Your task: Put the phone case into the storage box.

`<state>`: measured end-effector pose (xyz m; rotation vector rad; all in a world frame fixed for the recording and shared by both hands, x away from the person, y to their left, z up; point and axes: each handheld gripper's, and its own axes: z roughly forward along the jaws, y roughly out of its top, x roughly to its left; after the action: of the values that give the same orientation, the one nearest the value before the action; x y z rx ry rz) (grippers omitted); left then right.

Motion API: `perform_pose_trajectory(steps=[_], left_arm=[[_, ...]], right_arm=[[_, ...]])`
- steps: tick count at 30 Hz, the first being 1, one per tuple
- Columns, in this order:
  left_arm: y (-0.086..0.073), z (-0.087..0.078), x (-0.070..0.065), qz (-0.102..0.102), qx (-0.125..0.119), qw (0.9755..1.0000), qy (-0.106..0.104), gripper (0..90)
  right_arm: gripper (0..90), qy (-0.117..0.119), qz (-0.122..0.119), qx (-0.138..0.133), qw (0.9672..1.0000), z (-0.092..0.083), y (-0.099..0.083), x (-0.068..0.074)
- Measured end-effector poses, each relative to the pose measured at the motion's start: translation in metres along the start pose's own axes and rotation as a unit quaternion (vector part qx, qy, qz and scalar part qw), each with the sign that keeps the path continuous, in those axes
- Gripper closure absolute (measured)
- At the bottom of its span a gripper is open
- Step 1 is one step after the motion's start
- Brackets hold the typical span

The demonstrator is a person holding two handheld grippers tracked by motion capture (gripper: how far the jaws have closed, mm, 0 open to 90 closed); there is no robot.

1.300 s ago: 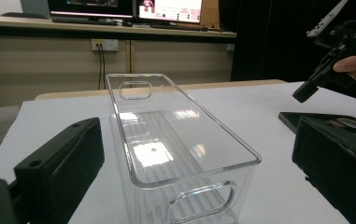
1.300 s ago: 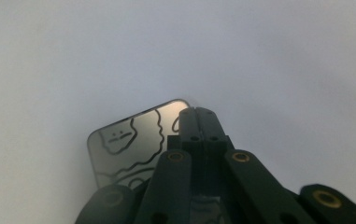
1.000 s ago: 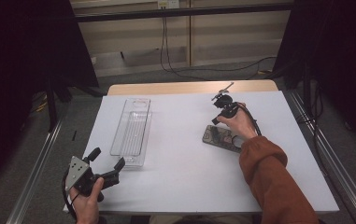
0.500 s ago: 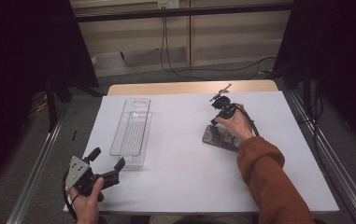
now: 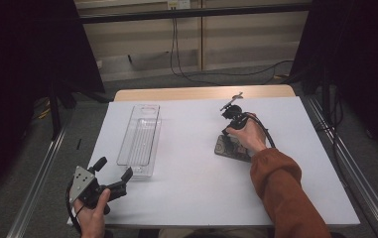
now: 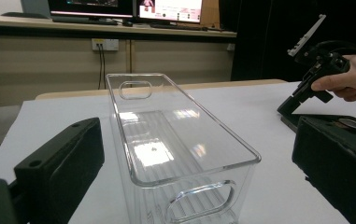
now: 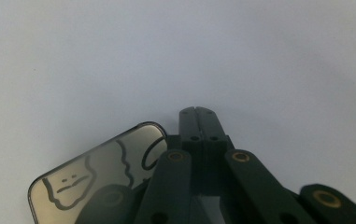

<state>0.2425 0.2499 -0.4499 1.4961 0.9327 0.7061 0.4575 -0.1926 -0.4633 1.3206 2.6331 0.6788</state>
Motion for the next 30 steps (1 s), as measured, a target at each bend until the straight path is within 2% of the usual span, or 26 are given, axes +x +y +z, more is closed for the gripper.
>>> perform_pose_trajectory(steps=[3,4,8,10,13,19,20,25,29,30], left_arm=[[0.0,0.0,0.0,0.0,0.0,1.0,-0.003,2.4],[0.0,0.001,0.0,0.0,0.0,1.0,-0.004,2.4],[0.0,0.0,0.0,0.001,0.0,1.0,-0.004,2.4],[0.0,0.0,0.0,-0.002,0.0,1.0,0.002,2.4],[0.0,0.0,0.0,-0.002,0.0,1.0,0.002,2.4],[0.0,0.0,0.0,0.0,0.0,1.0,-0.005,2.4],[0.0,0.0,0.0,0.0,0.0,1.0,-0.005,2.4],[0.0,0.0,0.0,0.001,0.0,1.0,-0.003,2.3],[0.001,0.001,-0.001,0.003,-0.007,0.9999,-0.011,2.4],[0.0,0.001,-0.001,0.004,-0.005,1.0,-0.007,2.4]], right_arm=[[90.0,0.004,-0.001,0.002,1.0,0.0,0.0,0.001],[90.0,0.005,-0.008,0.0,1.0,0.0,0.0,0.003],[90.0,0.008,-0.006,0.004,0.9999,0.0,0.0,0.006],[90.0,0.013,-0.006,0.007,0.9999,-0.001,0.0,0.009],[90.0,0.017,-0.021,0.011,0.9996,0.0,0.0,0.014],[90.0,0.017,-0.032,0.007,0.9993,0.0,-0.002,0.02],[90.0,0.02,-0.025,0.005,0.9995,0.0,-0.003,0.021],[90.0,0.026,-0.026,0.003,0.9993,0.0,-0.004,0.026],[90.0,0.032,-0.035,0.003,0.9989,0.0,-0.004,0.032],[90.0,0.031,-0.046,0.009,0.9984,0.0,-0.003,0.034]])
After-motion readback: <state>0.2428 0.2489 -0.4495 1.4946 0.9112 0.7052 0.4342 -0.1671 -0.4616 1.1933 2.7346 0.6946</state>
